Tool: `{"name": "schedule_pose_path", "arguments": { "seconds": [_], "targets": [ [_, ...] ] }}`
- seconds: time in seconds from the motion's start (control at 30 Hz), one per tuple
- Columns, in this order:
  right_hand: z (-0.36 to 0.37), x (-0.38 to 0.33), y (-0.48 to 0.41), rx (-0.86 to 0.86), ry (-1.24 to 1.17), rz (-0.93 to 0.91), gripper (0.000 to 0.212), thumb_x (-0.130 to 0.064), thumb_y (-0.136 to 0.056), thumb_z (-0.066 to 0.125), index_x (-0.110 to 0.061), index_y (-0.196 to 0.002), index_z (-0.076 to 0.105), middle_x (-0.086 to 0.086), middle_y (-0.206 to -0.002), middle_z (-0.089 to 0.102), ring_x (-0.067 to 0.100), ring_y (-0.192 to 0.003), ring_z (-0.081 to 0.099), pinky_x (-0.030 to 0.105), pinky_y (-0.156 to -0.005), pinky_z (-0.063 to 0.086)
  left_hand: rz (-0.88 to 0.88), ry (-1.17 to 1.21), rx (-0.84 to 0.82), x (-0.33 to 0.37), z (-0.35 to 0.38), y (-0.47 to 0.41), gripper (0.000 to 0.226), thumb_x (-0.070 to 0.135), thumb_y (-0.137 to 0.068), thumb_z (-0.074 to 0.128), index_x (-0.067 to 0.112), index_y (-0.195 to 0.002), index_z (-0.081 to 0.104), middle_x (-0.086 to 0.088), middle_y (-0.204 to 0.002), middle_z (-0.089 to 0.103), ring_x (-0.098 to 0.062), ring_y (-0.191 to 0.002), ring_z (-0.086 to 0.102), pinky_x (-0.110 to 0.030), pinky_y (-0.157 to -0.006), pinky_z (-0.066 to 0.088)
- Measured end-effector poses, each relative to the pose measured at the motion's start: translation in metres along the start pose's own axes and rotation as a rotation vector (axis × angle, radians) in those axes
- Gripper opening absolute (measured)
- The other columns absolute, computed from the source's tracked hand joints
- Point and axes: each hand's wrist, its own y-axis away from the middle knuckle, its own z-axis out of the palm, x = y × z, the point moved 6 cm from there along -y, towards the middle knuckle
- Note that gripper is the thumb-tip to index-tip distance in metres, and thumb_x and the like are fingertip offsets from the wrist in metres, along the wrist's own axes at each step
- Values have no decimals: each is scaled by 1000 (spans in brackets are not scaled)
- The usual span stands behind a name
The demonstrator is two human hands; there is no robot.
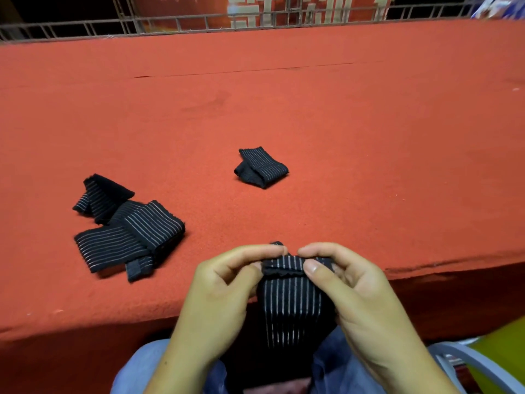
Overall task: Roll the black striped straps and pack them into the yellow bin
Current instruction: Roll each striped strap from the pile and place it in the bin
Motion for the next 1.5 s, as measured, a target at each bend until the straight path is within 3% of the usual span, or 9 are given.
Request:
{"name": "schedule_pose_path", "arguments": {
  "seconds": [0.07, 0.13, 0.5, 0.67, 0.8, 0.93, 1.1, 1.3, 1.5],
  "targets": [
    [0, -1, 0, -2, 38, -6, 20, -1, -91, 68, -18, -94, 79, 9, -90, 79, 12, -77, 72, 18, -64, 54, -32, 94, -59, -2, 1, -1, 22, 23, -95, 62, 29, -107, 79, -2, -112, 79, -19, -108, 73, -29, -87, 57],
    [1, -3, 2, -9, 89, -24, 25, 3, -93, 66, -19, -96, 78, 10, -94, 79, 13, -80, 73, 20, -67, 56, 3, -9, -107, -2, 2, 0, 32, 43, -85, 69, 33, -114, 76, 3, -113, 78, -12, -106, 73, -24, -87, 56],
    [-1, 8, -1, -8, 73, 60, 18, -24, -97, 64, -21, -110, 77, 19, -95, 79, 33, -91, 77, 37, -79, 60, 117, -100, -40, 3, 4, -3, 34, 1, -92, 71, 31, -107, 78, 5, -106, 79, -11, -103, 74, -19, -88, 54],
    [0, 6, -3, 27, 102, 18, 33, -47, -83, 67, -23, -103, 78, 15, -95, 79, 21, -86, 73, 39, -81, 55, 177, -209, -19, 8, 5, -4, 36, -5, -90, 69, 29, -99, 80, 14, -106, 78, -4, -107, 71, -18, -94, 52],
    [2, 4, -6, 28, 156, -14, 12, -26, -96, 65, -28, -102, 76, 6, -96, 79, 14, -89, 73, 33, -82, 55, 151, -224, -48, 6, 10, -2, 43, -7, -94, 62, 28, -114, 74, 19, -116, 75, 0, -116, 67, -12, -97, 48],
    [5, 5, -4, -9, 172, -16, 26, -11, -101, 60, -33, -104, 73, 2, -102, 79, 9, -90, 73, 25, -77, 54, 28, -96, -103, -6, 19, 1, 55, 22, -92, 58, 32, -145, 48, 27, -136, 63, 7, -130, 55, -16, -108, 42],
    [7, 3, 0, -29, 224, -64, 29, -3, -102, 57, -28, -110, 69, -6, -97, 77, 2, -84, 69, 15, -73, 51, -24, -129, -36, -13, 14, 1, 48, 60, -99, 48, 46, -145, 47, 24, -128, 66, 8, -120, 60, -21, -105, 43],
    [3, 6, 0, -11, 239, -72, 27, -14, -100, 60, -35, -114, 68, -4, -101, 77, 5, -93, 71, 17, -80, 52, 93, -106, 17, -6, 9, 3, 26, 24, -94, 61, 26, -118, 71, 11, -108, 78, -3, -99, 72, -11, -82, 51],
    [5, 14, -1, -5, 209, 9, 31, -58, -83, 58, -37, -100, 72, -3, -95, 78, 6, -88, 72, 30, -80, 52, 204, -230, 56, -1, 7, 5, 27, 7, -97, 64, 30, -110, 74, 15, -109, 75, -4, -107, 69, -13, -90, 48]
  ]
}}
